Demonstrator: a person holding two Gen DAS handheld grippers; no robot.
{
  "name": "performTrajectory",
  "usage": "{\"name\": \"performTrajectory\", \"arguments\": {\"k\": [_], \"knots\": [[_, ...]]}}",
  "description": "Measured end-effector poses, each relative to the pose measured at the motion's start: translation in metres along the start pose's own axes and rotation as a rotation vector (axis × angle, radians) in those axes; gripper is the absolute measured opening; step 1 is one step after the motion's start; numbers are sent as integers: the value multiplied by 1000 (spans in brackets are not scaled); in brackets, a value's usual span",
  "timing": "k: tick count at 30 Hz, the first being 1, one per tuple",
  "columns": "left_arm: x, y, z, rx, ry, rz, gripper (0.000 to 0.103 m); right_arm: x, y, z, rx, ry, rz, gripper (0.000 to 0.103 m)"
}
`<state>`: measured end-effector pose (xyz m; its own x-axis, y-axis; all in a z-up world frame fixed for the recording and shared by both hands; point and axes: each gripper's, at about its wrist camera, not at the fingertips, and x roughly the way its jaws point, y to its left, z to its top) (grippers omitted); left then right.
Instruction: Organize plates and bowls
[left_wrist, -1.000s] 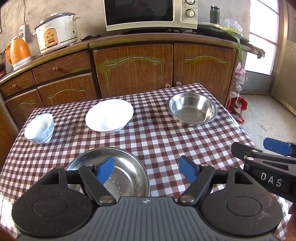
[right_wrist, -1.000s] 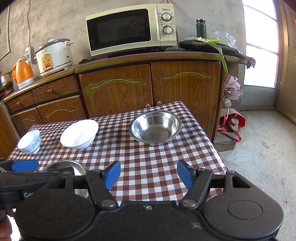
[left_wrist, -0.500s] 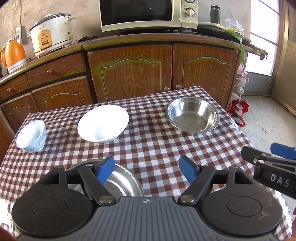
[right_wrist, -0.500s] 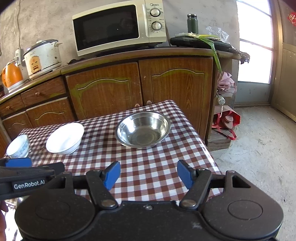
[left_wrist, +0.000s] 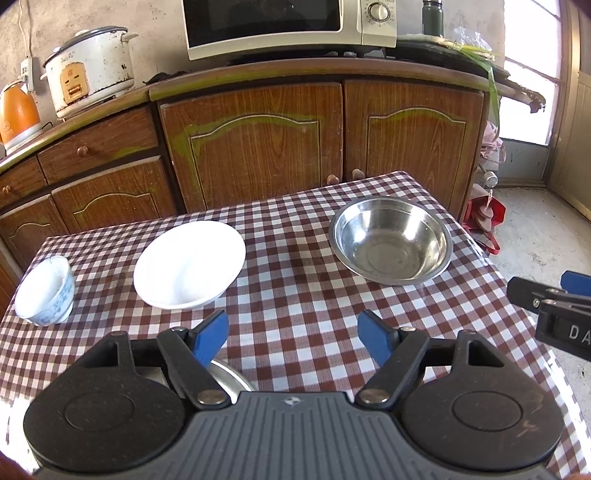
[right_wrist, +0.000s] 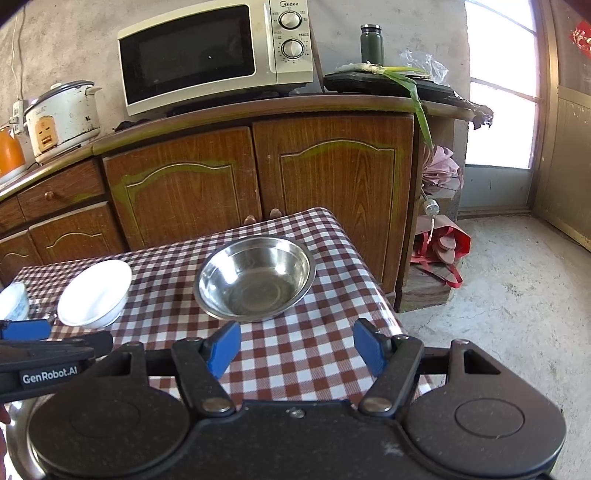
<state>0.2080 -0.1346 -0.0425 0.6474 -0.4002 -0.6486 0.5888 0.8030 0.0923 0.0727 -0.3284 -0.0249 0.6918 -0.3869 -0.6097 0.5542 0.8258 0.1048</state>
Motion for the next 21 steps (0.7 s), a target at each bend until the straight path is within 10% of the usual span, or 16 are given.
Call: {"name": "performTrajectory", "arguments": {"k": [21], "knots": [[87, -4, 36, -24, 20, -26, 79, 99, -16, 30, -18, -7, 17, 80]]}}
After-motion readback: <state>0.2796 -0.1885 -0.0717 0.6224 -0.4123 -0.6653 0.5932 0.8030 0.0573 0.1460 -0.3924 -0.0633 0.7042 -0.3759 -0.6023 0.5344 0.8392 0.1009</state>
